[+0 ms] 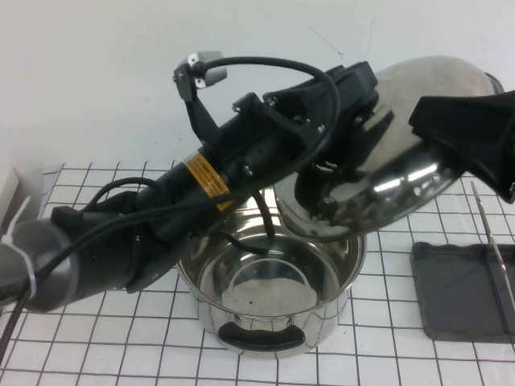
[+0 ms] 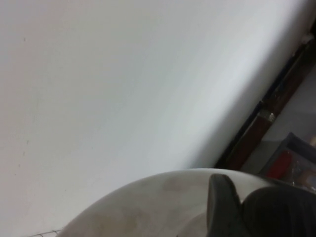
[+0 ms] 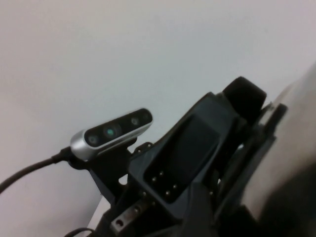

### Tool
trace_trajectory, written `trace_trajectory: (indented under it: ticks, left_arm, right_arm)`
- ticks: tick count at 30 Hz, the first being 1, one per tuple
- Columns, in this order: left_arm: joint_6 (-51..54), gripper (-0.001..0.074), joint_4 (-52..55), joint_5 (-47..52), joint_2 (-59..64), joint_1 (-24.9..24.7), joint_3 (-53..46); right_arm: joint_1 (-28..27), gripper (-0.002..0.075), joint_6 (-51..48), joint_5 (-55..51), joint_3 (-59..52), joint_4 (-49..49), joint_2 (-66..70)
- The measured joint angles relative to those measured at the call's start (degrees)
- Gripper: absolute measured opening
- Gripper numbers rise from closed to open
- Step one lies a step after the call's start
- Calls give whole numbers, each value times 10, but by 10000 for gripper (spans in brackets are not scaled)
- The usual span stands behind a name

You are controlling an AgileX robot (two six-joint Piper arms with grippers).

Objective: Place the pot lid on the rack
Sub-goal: Hand over the pot lid

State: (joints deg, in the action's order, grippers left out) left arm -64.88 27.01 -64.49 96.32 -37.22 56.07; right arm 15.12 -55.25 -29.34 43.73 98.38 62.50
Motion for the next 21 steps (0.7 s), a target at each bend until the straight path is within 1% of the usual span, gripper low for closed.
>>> trace_trajectory:
  ticks: [2,4,6,9,10,14,17,19,21]
  left_arm:
    - [3,321,8,1,0,-8,0]
    - [7,321,17,4,0,-12,0]
    - [15,321,22,8,0,-14,0]
    - [20,321,25,14,0,-14,0]
    - [18,321,25,15,1,-14,0]
    - [18,333,29,13,1,-14,0]
    - [16,417,34,11,1,-14,0]
    - [16,499,37,7,1,-14,0]
    - [15,541,44,2,1,-8,0]
  right_arm:
    - [0,494,0,-10,0,0,9]
    - [0,442,0,-17,0,0,17]
    - [0,343,-4,-22,0,0,18]
    - [1,158,-7,-33,2,7,18]
    - [4,129,-9,-39,3,7,18]
    - [4,132,-29,-39,3,6,18]
    - [4,131,-50,-37,3,1,18]
    - [4,131,-64,-33,3,0,19]
    - [4,131,-77,-29,3,-2,19]
